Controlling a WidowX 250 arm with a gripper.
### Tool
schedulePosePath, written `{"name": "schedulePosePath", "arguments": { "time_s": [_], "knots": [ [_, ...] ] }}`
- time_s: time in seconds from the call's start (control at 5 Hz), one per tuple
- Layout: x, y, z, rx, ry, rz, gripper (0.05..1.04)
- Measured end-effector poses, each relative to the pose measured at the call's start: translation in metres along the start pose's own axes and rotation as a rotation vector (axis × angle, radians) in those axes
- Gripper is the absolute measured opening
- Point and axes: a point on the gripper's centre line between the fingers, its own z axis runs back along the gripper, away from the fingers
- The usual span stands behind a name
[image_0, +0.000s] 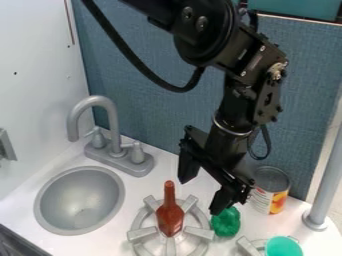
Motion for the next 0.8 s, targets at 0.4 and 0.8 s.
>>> {"name": "schedulePosePath", "arguments": {
  "time_s": [0.4, 0.8],
  "knots": [
    [0.009, -0.018, -0.019, -0.044, -0.002, 0.047, 1.0],
    [0.049, -0.055, -0.053, -0.118, -0.041, 0.019, 1.0]
  ]
}}
